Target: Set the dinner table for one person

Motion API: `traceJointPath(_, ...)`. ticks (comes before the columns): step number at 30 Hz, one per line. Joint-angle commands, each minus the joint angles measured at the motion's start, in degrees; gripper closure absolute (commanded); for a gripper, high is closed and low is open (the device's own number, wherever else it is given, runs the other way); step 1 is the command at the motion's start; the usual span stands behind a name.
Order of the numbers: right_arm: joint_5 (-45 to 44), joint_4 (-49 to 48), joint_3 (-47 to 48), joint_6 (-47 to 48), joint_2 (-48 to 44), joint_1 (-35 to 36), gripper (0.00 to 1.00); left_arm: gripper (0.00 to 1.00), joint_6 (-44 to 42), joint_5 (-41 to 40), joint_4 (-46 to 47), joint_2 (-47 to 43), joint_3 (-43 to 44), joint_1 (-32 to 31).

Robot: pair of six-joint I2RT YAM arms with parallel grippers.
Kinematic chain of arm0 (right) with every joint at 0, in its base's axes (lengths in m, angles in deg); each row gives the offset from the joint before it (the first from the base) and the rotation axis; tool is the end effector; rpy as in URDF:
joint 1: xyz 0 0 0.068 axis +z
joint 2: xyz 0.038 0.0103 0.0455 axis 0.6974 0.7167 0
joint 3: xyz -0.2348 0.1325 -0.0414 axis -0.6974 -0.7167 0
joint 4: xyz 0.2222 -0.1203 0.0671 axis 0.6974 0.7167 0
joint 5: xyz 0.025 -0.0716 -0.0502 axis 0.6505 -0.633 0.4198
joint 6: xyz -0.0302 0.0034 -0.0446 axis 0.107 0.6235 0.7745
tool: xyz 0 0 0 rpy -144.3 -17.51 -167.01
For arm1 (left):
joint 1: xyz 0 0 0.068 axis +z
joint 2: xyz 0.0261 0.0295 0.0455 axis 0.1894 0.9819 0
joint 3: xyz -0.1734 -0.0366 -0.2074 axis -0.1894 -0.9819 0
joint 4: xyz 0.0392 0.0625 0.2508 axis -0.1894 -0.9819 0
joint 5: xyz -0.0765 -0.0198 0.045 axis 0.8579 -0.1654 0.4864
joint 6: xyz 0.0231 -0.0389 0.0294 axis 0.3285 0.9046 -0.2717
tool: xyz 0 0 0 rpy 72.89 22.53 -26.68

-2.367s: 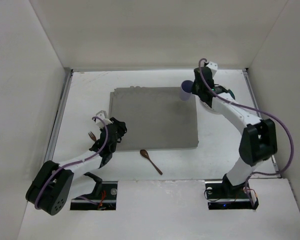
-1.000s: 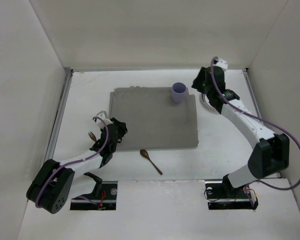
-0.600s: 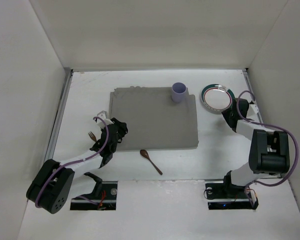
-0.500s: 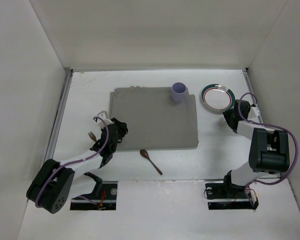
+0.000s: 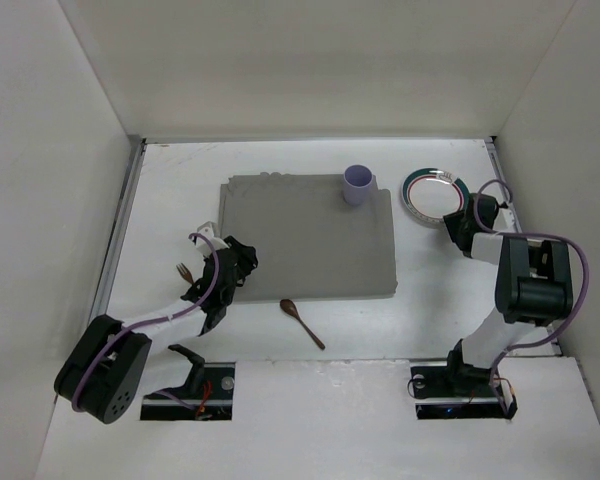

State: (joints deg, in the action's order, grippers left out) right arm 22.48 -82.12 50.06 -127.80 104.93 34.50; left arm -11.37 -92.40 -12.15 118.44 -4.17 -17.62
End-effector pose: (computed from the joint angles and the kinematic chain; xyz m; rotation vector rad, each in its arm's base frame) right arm 0.3225 -0.0609 0.1486 1.3147 1.8119 0.2854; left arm 0.1955 -0.0921 0.1692 -0.4743 1.7990 -0.5398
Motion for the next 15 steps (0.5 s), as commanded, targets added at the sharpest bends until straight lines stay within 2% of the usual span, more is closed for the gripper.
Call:
traceJointPath(1,0.69,-3.81,3.59,-1.33,2.16,-0.09,0.63,0.65,0.26,0.30,2.86,-0.21,-0.24,-0.07)
traceJointPath(3,0.78,-3.81,4.56,-1.50,3.57,0.00,0.67,0.65,0.26,-0.05,2.86,-0.03,-0.16,-0.07)
traceJointPath(6,0.78,-4.15,4.39,-2.64,4.63,0.00,0.84,0.65,0.26,0.39,2.95,0.32,-0.15,-0.07)
traceJointPath(8,0.60,-5.29,2.29,-3.78,2.62,-0.26,0.92,0.65,0.26,0.04,2.95,-0.12,-0.33,0.10)
traceJointPath(15,0.68,-9.17,-4.49,-3.79,-17.49,-2.63,0.94,0.65,0.26,0.30,3.04,0.41,0.11,-0.42)
